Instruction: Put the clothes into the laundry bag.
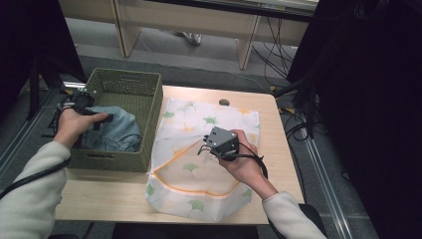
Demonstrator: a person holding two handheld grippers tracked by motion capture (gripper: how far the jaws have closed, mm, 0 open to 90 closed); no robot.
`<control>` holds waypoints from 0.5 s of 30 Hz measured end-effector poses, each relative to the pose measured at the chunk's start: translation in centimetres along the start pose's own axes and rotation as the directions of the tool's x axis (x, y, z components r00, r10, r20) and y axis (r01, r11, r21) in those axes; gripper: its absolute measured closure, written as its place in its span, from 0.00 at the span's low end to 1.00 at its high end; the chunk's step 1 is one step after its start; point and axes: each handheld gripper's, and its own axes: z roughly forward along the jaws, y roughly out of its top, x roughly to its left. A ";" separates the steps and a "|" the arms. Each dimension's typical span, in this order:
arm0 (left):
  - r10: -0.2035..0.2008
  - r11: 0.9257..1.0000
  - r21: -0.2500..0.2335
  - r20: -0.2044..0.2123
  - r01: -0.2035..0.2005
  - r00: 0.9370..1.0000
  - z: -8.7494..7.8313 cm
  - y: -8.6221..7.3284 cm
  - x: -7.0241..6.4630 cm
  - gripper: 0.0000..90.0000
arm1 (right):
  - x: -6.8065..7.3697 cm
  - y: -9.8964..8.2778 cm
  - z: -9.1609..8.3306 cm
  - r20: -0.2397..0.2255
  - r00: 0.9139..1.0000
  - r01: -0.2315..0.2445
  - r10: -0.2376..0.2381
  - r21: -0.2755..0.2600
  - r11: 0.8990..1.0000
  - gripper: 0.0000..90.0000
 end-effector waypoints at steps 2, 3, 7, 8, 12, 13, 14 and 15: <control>0.002 1.000 0.007 -0.007 -0.002 1.000 0.2 0.1 0.1 0.19 | 0.1 0.0 0.1 -0.003 1.000 0.005 -0.005 -0.002 1.000 0.96; 0.002 1.000 0.013 -0.014 -0.001 1.000 0.5 0.2 0.1 0.19 | 0.1 0.0 0.1 -0.005 1.000 0.005 -0.005 -0.001 1.000 0.96; 0.005 0.999 0.036 -0.022 -0.005 1.000 1.0 0.3 0.1 0.19 | 0.1 0.0 0.1 -0.006 1.000 0.005 -0.005 -0.002 1.000 0.96; 0.005 0.999 0.036 -0.022 -0.005 1.000 1.0 0.3 0.1 0.18 | 0.1 0.0 0.1 -0.005 1.000 0.005 -0.005 -0.001 1.000 0.96; 0.009 0.998 0.060 -0.026 -0.007 1.000 1.5 0.4 0.1 0.17 | 0.1 0.0 0.1 -0.004 1.000 0.007 -0.007 -0.003 1.000 0.96; 0.010 0.998 0.066 -0.029 -0.008 1.000 1.7 0.4 0.1 0.17 | 0.1 0.0 0.1 -0.004 1.000 0.007 -0.007 -0.003 1.000 0.96; 0.013 0.998 0.070 -0.038 -0.010 0.999 1.8 0.4 0.1 0.17 | 0.1 0.0 0.1 -0.004 1.000 0.007 -0.007 -0.004 1.000 0.96; 0.019 0.997 0.075 -0.043 -0.015 0.999 1.9 0.4 0.1 0.17 | 0.1 0.0 0.2 -0.007 1.000 0.008 -0.008 -0.004 1.000 0.96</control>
